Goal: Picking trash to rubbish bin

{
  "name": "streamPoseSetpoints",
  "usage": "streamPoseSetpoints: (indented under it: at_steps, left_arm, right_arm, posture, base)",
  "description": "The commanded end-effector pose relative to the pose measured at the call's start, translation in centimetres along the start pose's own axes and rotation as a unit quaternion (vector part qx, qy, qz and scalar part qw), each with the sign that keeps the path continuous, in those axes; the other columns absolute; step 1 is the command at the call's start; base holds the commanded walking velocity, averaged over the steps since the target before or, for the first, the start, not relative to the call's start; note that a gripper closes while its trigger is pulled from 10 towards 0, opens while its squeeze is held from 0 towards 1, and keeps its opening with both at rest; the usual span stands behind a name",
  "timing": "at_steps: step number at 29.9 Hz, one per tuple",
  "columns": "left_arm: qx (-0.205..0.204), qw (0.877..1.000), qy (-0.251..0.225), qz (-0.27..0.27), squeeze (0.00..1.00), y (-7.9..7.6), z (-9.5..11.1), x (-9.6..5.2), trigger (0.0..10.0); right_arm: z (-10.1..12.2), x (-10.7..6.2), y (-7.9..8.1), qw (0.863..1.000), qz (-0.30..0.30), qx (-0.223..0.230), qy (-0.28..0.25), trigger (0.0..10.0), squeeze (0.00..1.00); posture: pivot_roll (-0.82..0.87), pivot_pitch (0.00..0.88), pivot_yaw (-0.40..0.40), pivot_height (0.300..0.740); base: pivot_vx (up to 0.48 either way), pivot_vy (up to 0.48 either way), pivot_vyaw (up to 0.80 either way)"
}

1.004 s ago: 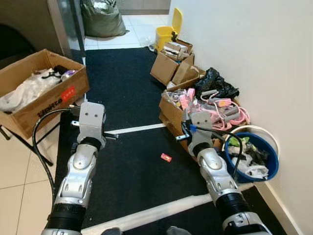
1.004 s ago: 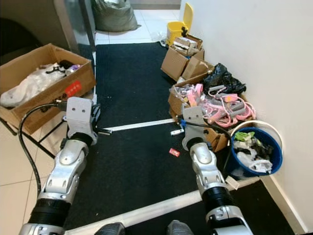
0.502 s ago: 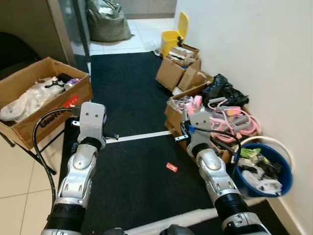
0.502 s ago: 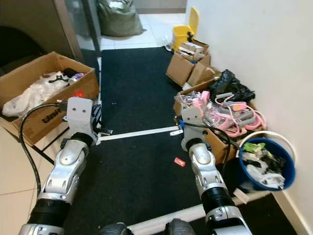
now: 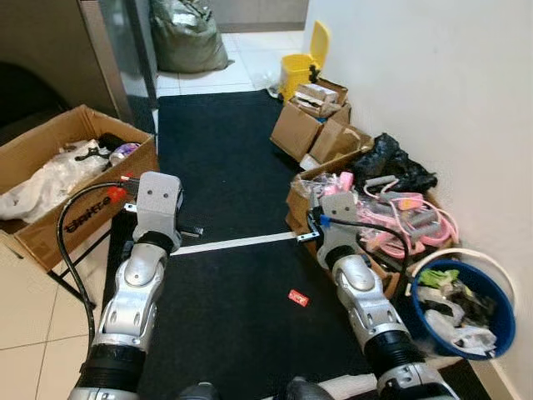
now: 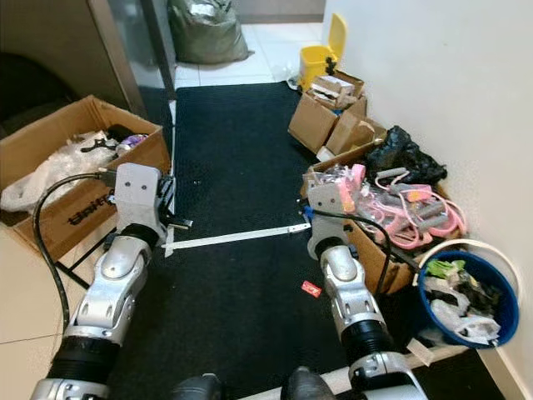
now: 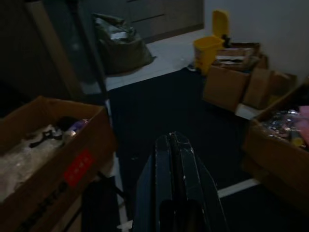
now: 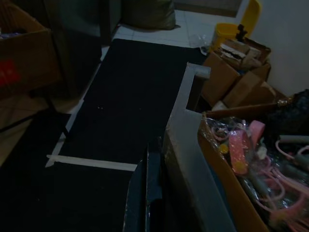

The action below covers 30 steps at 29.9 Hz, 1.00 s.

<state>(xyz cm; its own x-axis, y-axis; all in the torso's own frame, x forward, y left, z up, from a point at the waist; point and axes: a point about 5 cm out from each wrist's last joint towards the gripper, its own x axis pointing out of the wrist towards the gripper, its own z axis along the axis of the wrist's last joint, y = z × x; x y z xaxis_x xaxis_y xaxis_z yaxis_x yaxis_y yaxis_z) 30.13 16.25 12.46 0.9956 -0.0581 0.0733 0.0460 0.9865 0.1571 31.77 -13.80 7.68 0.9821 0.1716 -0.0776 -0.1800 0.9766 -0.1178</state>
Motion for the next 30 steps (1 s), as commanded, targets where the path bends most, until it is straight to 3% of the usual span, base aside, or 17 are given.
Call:
streamPoseSetpoints:
  at_steps: [1, 30]
  left_arm:
    - [0.001, 1.0, 0.005, -0.007, 0.0, -0.28, -0.12, 0.03, 10.0]
    - [-0.002, 1.0, 0.007, -0.004, 0.0, -0.46, -0.2, -0.08, 10.0]
  right_arm:
    - [-0.29, -0.19, -0.39, 1.0, -0.009, -0.003, 0.008, 10.0, 0.0]
    - [-0.27, -0.15, -0.57, 1.0, -0.01, -0.007, 0.011, 10.0, 0.0]
  posture:
    - [0.05, 0.038, -0.006, 0.74]
    - [0.05, 0.034, -0.016, 0.74]
  base:
    - [0.296, 0.0, 0.0]
    - [0.299, 0.0, 0.0]
